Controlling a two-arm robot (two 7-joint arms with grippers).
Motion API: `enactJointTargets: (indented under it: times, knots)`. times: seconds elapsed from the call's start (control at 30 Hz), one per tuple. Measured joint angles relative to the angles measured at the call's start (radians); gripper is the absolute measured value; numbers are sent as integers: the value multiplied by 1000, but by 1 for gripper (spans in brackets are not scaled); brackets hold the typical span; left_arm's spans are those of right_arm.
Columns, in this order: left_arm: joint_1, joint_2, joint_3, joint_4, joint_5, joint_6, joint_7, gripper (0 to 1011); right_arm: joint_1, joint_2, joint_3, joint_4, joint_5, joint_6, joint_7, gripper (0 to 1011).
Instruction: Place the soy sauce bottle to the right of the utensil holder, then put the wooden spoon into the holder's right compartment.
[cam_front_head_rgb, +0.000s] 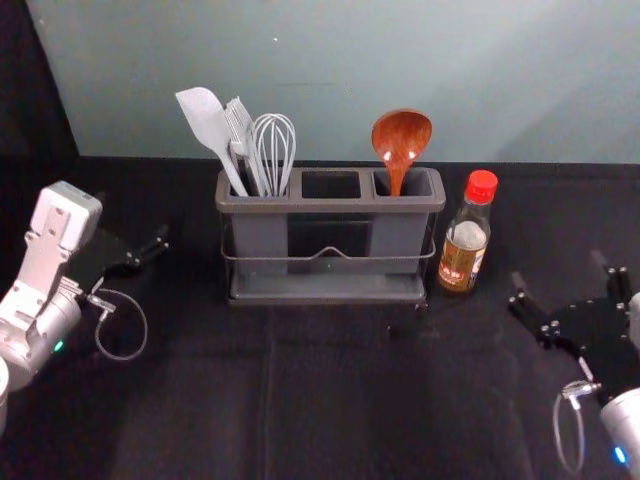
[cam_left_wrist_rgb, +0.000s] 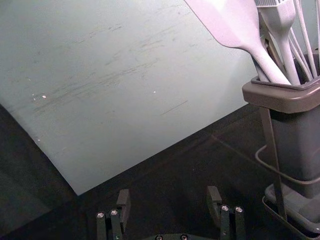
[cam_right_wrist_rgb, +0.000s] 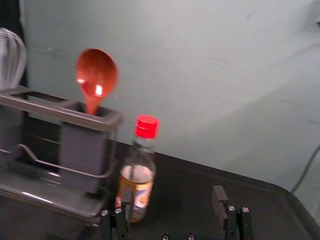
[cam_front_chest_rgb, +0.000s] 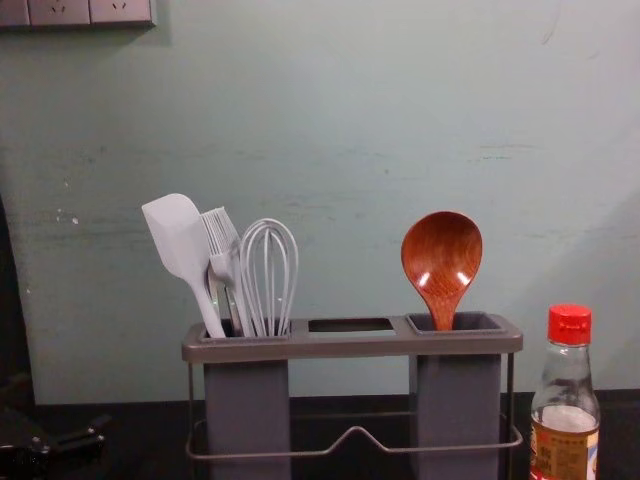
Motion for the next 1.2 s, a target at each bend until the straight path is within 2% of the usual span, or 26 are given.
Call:
enactJointTargets:
  times: [0.27,0.53,0.77,0.93,1.07,1.2]
  knots:
    - [0,0,0,0,0,0,0,1005,45,-3,49,57,-1,6,-5,1002]
    - [0,0,0,0,0,0,0,1005,150,-8,63,160,-37,46,-15,1002]
    - [0,0,0,0,0,0,0,1005,261,-6,38,275,-63,76,1,1002]
    - [0,0,0,0,0,0,0,1005,337,7,3,348,-80,88,33,1002]
    - [0,0,0,0,0,0,0,1005,387,19,-25,394,-90,100,56,1002]
    - [0,0,0,0,0,0,0,1005,412,24,-38,413,-93,111,64,1002]
